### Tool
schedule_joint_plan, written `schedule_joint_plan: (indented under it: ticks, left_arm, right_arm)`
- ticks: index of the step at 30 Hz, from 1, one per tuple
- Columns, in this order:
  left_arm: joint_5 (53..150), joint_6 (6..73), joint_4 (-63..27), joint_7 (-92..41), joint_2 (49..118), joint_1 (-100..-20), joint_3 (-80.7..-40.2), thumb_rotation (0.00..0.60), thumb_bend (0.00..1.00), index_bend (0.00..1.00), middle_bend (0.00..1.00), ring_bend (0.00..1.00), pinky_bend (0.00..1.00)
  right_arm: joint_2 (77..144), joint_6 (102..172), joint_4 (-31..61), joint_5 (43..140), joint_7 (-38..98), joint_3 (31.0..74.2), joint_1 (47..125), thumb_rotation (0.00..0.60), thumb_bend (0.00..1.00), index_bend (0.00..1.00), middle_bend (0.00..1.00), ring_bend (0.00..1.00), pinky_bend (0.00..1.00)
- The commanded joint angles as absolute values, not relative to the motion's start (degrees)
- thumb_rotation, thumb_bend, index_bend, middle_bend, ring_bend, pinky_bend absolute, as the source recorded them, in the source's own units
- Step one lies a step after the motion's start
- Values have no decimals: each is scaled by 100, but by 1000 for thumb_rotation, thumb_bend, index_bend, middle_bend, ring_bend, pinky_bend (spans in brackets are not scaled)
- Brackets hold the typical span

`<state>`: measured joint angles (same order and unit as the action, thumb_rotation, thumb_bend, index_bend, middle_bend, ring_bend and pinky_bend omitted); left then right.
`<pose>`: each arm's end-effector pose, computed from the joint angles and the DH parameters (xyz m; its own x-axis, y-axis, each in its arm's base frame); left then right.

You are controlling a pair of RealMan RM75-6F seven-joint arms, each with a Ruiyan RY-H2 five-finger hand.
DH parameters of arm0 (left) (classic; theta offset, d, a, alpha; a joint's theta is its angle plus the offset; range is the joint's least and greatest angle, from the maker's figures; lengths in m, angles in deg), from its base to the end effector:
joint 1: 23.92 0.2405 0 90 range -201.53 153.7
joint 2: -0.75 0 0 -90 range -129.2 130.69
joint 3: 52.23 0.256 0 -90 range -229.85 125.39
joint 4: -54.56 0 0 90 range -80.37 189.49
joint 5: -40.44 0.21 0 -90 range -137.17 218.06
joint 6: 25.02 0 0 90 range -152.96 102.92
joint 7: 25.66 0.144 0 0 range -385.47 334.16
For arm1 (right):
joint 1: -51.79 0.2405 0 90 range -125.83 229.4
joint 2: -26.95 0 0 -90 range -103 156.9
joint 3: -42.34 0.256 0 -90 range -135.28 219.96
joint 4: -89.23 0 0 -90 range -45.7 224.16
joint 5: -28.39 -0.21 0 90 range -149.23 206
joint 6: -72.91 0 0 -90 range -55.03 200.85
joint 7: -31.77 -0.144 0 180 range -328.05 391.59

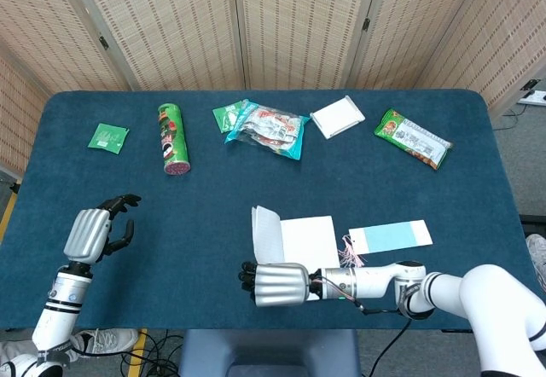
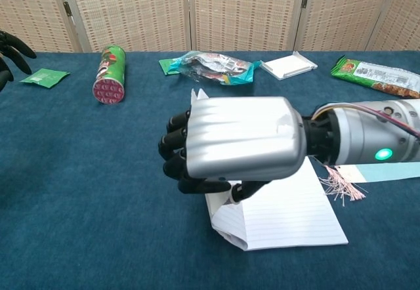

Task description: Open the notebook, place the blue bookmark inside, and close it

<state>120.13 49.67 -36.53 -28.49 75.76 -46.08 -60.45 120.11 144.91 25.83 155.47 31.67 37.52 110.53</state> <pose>-0.2368 0.2808 0.0933 0.1762 0.0477 0.9832 0.9663 -0.1990 -0.1635 -0.0716 -0.2849 -0.0482 0.5511 0.3080 0.7755 0.1599 -0.9511 0.2642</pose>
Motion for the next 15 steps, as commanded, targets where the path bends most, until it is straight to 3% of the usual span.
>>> schedule_joint_plan:
  ticks: [1, 13, 15]
  left_arm:
    - [12006, 4971, -3664, -2834, 7573, -4604, -6051, 600, 584, 303, 378, 409, 675]
    - [11922, 5012, -3631, -2802, 7542, -4561, -6108, 600, 584, 303, 378, 409, 676]
    - [11906, 5018, -3635, -2795, 7520, -4548, -6114, 600, 584, 303, 378, 409, 676]
  right_arm:
    - [12213, 14547, 2820, 15558, 3035, 3744, 11215, 600, 204, 805, 542, 384, 407]
    - [12830, 14303, 3332, 15320, 2802, 3676, 11551, 600, 157, 804, 488, 373, 407]
    - [12897, 14236, 3371, 15254, 2824, 3669, 11567, 600, 146, 756, 459, 355, 407]
